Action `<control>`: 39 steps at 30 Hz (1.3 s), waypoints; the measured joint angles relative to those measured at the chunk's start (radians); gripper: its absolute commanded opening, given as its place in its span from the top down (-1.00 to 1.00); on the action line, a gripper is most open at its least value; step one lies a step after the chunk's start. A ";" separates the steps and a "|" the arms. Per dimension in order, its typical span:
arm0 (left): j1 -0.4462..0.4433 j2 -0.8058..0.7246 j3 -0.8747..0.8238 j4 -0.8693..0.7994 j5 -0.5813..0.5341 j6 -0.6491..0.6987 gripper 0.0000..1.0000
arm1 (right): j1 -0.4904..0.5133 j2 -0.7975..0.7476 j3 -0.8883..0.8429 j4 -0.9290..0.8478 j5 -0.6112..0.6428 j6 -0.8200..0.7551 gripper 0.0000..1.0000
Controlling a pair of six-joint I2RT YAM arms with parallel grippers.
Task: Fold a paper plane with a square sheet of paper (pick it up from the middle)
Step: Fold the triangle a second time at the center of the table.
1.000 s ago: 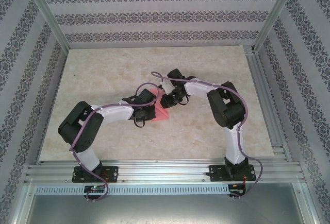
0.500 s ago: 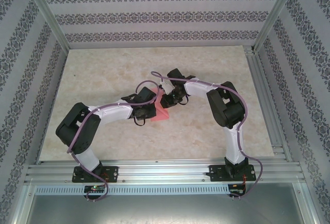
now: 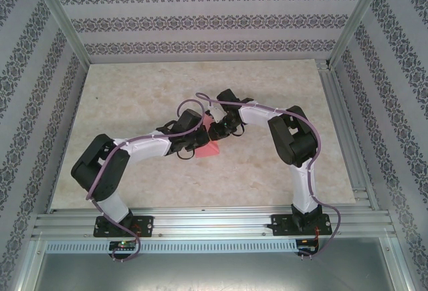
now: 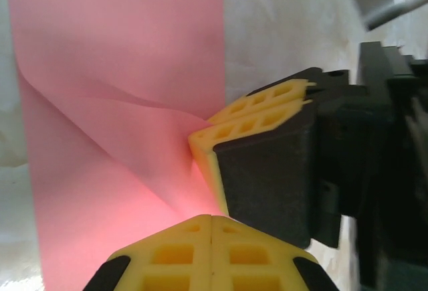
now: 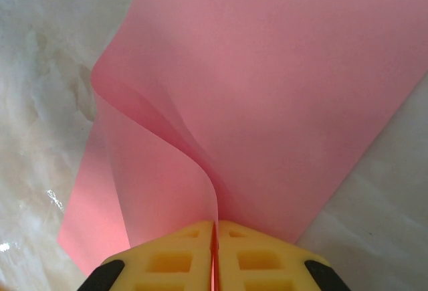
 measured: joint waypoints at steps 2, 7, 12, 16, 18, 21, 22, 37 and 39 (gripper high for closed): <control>0.002 0.022 -0.008 0.017 0.005 -0.023 1.00 | 0.000 0.000 0.000 0.000 0.000 0.000 0.80; 0.002 0.042 -0.012 0.029 0.004 -0.057 1.00 | 0.000 0.001 0.001 -0.001 0.000 0.000 0.80; 0.002 0.051 -0.012 0.029 0.004 -0.071 1.00 | 0.000 0.003 0.005 -0.005 0.000 0.000 0.80; 0.002 0.077 -0.011 0.036 0.004 -0.076 1.00 | 0.000 0.004 0.006 -0.007 0.000 0.000 0.80; 0.002 0.092 -0.011 0.037 0.004 -0.078 1.00 | 0.000 0.004 0.006 -0.007 0.000 0.000 0.80; 0.002 0.103 -0.011 0.043 0.004 -0.078 1.00 | 0.000 0.004 0.008 -0.009 0.000 0.000 0.80; 0.002 0.105 -0.011 0.046 0.004 -0.078 1.00 | 0.000 0.005 0.008 -0.010 0.000 0.000 0.80; 0.002 0.072 -0.011 0.067 0.014 -0.086 1.00 | 0.000 0.008 0.013 -0.015 0.000 0.000 0.80; 0.002 0.068 -0.011 0.081 0.021 -0.090 1.00 | 0.000 0.008 0.013 -0.015 0.000 0.000 0.80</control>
